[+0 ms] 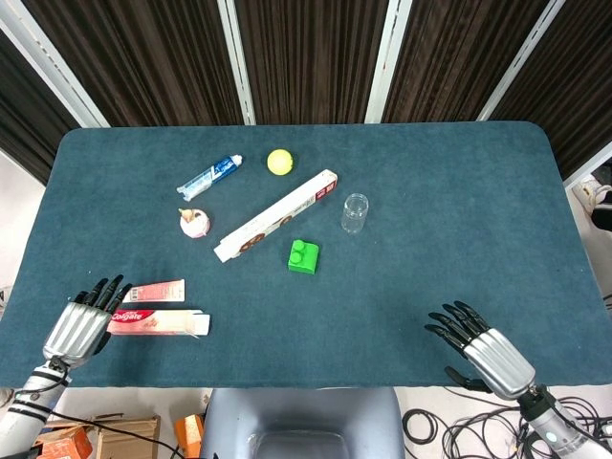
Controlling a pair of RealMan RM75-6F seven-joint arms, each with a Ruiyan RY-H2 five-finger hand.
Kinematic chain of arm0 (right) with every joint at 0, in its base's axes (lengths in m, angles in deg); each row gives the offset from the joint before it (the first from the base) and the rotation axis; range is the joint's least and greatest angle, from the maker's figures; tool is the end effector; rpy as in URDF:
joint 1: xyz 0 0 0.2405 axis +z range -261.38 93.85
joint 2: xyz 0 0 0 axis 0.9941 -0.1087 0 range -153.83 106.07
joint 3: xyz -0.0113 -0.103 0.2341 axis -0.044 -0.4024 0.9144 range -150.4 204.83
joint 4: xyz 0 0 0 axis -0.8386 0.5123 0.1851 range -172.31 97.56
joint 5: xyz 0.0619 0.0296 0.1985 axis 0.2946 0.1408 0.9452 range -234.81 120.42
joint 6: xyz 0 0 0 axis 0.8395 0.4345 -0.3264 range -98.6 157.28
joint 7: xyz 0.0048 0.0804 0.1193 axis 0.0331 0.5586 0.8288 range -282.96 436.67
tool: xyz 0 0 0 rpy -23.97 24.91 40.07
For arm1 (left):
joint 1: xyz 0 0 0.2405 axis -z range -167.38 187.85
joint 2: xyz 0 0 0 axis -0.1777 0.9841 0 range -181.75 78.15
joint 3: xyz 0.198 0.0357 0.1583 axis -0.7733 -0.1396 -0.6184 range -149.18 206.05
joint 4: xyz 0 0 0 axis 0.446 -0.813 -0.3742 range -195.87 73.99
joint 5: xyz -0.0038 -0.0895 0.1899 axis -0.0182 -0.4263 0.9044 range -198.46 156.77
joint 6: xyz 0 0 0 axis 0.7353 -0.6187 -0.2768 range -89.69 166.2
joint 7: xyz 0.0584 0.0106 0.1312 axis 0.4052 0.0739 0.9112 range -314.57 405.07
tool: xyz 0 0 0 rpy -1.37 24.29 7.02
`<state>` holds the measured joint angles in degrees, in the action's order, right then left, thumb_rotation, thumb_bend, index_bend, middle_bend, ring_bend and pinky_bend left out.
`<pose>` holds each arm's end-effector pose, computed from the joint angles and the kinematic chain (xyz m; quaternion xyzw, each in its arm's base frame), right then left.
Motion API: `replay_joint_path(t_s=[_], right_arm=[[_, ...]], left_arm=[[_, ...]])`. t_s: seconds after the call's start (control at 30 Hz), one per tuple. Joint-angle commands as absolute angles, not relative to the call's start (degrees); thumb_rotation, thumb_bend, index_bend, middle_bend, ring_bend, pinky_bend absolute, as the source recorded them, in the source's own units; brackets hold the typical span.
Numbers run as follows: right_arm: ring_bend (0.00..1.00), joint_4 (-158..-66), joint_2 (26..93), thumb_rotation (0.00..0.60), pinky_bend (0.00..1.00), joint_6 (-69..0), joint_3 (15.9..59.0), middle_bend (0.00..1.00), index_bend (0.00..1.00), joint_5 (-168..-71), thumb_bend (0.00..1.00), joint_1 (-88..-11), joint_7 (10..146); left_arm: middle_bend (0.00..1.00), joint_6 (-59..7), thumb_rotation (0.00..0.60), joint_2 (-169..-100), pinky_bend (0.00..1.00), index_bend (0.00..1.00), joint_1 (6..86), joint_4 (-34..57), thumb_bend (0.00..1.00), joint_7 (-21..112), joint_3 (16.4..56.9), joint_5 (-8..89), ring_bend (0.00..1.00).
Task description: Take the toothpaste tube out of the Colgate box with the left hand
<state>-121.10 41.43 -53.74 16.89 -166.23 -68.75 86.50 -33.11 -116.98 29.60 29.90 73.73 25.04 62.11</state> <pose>-0.2837 -0.1707 0.1099 0.7730 -0.3356 0.3985 0.3619 -0.2951 0.2308 0.1141 -0.7725 -0.2250 -0.2018 0.5584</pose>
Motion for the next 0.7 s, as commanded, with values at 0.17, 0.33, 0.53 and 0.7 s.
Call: replay_joint_path(t_s=[0.17, 0.33, 0.53, 0.7], right_arm=[[0.00, -121.55, 41.65, 0.600, 0.04, -54.89, 17.55, 0.11, 0.18, -164.80, 0.27, -69.88, 86.01], [0.00, -123.82, 41.81, 0.600, 0.04, -55.54, 18.95, 0.11, 0.15, -161.14, 0.27, -71.98, 81.84], [0.00, -126.50, 43.51, 0.600, 0.04, -57.55, 21.19, 0.10, 0.10, -156.64, 0.27, -75.22, 74.48], [0.00, -127.28, 45.04, 0.600, 0.04, -58.87, 22.25, 0.10, 0.09, -155.21, 0.27, -76.93, 70.39]], left_arm=[[0.02, -56.27, 0.600, -117.32, 0.22, 0.04, 20.14, 28.19, 0.30, 58.97, 26.42, 72.53, 0.06], [0.04, -57.02, 0.600, -118.28, 0.15, 0.08, 17.57, 26.60, 0.30, 53.07, 25.92, 70.98, 0.05], [0.05, -52.95, 0.600, -118.31, 0.15, 0.09, 17.24, 26.27, 0.31, 53.19, 26.11, 67.89, 0.05], [0.06, -50.43, 0.600, -117.51, 0.15, 0.09, 17.41, 28.18, 0.31, 54.03, 26.51, 66.35, 0.05]])
